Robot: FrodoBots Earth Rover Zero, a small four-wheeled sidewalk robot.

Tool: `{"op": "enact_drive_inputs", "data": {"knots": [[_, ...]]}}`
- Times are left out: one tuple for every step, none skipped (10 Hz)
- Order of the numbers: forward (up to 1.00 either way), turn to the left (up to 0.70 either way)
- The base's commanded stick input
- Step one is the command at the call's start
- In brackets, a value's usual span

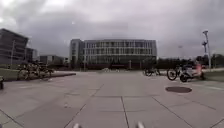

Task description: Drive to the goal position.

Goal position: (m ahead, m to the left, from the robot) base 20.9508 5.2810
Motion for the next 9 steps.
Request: {"op": "enact_drive_inputs", "data": {"knots": [[0.45, 0.00], [0.45, 0.00], [0.45, 0.00], [0.45, 0.00], [0.45, 0.02], [0.45, 0.23], [0.45, 0.27], [0.45, 0.27], [0.45, 0.27]]}}
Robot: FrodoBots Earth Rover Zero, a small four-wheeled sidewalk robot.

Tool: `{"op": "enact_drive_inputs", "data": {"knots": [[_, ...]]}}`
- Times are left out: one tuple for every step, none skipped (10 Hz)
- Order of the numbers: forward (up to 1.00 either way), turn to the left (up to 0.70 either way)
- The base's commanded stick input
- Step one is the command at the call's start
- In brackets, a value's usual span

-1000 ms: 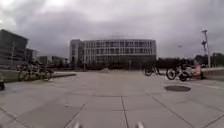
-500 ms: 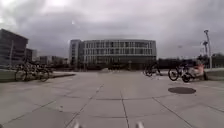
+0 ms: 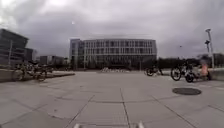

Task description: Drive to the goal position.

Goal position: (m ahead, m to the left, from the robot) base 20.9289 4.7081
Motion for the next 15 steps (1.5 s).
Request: {"op": "enact_drive_inputs", "data": {"knots": [[0.45, 0.27], [0.45, 0.11], [0.45, 0.02], [0.45, 0.00], [0.45, 0.00], [0.45, 0.00], [0.45, 0.00], [0.45, 0.00], [0.45, 0.00], [0.45, 0.00], [0.45, 0.00], [0.45, 0.00], [0.45, 0.00], [0.45, 0.00], [0.45, 0.00]]}}
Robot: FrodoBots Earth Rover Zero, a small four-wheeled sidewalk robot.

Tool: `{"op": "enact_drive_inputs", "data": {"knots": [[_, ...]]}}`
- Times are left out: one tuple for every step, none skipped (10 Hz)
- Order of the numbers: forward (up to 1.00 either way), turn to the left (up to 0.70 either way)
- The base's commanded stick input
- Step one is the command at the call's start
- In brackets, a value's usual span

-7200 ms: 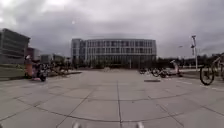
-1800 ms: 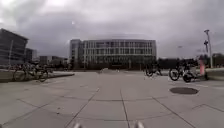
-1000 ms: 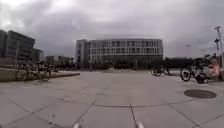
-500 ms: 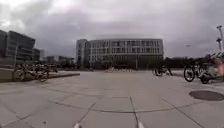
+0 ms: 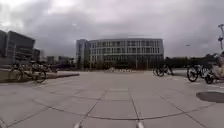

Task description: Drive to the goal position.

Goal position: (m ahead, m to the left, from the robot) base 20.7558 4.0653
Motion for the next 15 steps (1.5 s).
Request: {"op": "enact_drive_inputs", "data": {"knots": [[0.45, 0.00], [0.45, 0.00], [0.45, 0.00], [0.45, 0.00], [0.45, 0.00], [0.45, 0.00], [0.45, 0.00], [0.45, 0.00], [0.60, 0.00], [0.60, 0.00], [0.60, 0.00], [0.60, 0.00], [0.60, 0.00], [0.60, 0.00], [0.60, 0.00]]}}
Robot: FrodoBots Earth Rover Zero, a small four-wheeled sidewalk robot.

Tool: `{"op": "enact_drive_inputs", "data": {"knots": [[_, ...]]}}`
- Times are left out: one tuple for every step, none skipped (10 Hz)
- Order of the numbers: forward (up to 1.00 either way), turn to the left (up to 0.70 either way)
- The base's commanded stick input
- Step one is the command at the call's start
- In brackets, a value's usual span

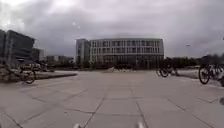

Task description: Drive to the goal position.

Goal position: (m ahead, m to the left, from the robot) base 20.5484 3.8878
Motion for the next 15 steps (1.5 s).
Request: {"op": "enact_drive_inputs", "data": {"knots": [[0.60, 0.00], [0.60, 0.00], [0.60, 0.00], [0.60, 0.00], [0.60, 0.00], [0.60, 0.00], [0.60, 0.00], [0.60, 0.00], [0.60, 0.00], [0.60, 0.00], [0.60, 0.00], [0.60, 0.00], [0.60, 0.00], [0.60, 0.00], [0.60, 0.00]]}}
